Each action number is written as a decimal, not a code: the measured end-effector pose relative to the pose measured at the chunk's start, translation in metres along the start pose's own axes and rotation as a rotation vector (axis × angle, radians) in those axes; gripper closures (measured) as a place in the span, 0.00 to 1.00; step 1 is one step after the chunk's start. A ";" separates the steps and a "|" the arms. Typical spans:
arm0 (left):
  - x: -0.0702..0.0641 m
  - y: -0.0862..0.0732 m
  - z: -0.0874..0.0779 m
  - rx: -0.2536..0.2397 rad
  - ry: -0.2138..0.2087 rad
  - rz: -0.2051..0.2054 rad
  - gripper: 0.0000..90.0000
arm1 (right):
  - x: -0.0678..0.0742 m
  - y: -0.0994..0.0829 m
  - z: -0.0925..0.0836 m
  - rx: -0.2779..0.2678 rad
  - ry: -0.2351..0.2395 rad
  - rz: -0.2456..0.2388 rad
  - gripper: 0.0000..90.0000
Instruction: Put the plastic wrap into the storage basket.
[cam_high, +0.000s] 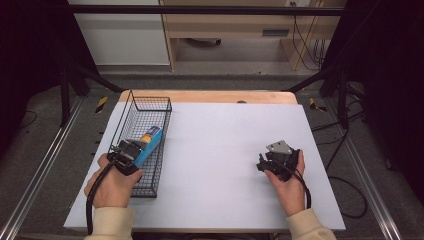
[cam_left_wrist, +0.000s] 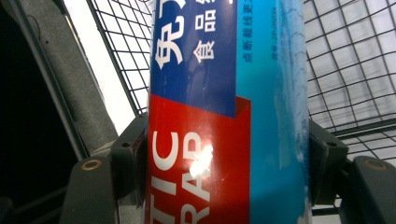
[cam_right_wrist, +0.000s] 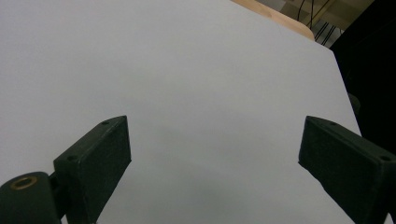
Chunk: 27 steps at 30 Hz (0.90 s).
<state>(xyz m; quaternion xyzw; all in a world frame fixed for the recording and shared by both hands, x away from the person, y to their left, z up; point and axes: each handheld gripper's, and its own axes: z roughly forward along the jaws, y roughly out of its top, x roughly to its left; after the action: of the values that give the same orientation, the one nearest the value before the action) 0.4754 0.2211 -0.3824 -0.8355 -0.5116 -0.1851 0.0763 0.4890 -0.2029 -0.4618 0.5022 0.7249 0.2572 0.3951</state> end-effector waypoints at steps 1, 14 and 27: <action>0.000 0.000 0.000 -0.001 0.003 0.001 0.35 | 0.000 0.000 0.000 -0.001 -0.001 -0.002 0.10; -0.001 -0.015 -0.020 -0.152 0.022 -0.018 0.17 | 0.001 0.000 0.000 0.000 0.006 -0.006 0.10; -0.017 -0.027 -0.062 -0.553 -0.058 0.031 0.06 | -0.006 0.001 -0.004 -0.035 0.008 0.009 0.06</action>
<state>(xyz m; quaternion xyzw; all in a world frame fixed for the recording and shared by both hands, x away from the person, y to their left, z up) 0.4299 0.1997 -0.3335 -0.8374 -0.4305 -0.2928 -0.1665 0.4870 -0.2079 -0.4566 0.4976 0.7196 0.2734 0.3998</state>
